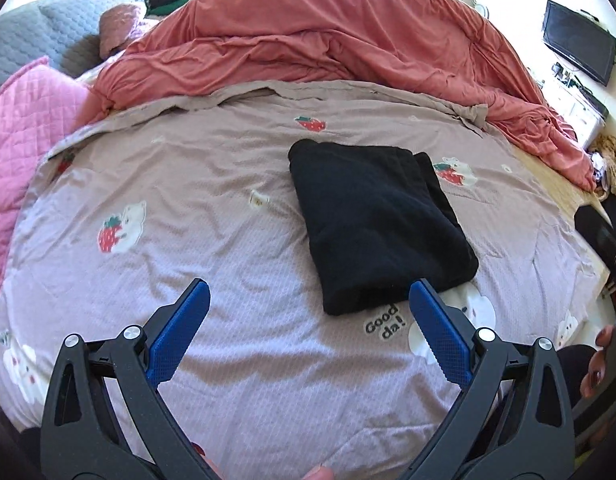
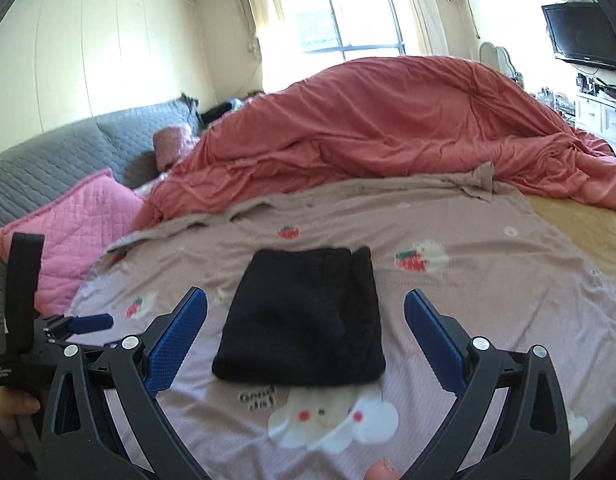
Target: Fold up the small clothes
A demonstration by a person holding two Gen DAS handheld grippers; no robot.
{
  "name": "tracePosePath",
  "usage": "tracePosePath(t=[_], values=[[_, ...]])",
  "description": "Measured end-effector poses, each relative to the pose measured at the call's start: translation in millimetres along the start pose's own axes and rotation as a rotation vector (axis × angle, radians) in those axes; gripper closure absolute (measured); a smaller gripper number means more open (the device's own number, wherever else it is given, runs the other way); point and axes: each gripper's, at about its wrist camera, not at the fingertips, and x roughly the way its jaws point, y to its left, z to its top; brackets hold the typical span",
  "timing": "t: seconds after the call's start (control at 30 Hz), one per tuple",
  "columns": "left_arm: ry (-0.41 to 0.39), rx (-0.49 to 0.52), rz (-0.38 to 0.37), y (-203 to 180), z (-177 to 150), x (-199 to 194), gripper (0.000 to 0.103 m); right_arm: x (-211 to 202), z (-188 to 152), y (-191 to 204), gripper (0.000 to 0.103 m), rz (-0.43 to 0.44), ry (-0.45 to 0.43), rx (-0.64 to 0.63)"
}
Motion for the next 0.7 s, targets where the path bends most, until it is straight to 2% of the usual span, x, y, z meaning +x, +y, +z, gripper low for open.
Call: tracePosePath(t=[0.1, 0.2, 0.33, 0.7], values=[[0.022, -0.008, -0.005, 4, -8, -1, 0.009, 1, -10, 7, 0.005, -0.053, 0.082, -0.012], [0.049, -0.011, -0.014, 8, -19, -1, 0.009, 3, -23, 8, 0.005, -0.076, 0.170, -0.006], [0.066, -0.019, 0.001, 13, -30, 0, 0.009, 5, -35, 12, 0.005, -0.078, 0.243, -0.021], [0.108, -0.051, -0.021, 18, -47, 4, 0.009, 15, -53, 21, 0.004, -0.113, 0.335, -0.074]])
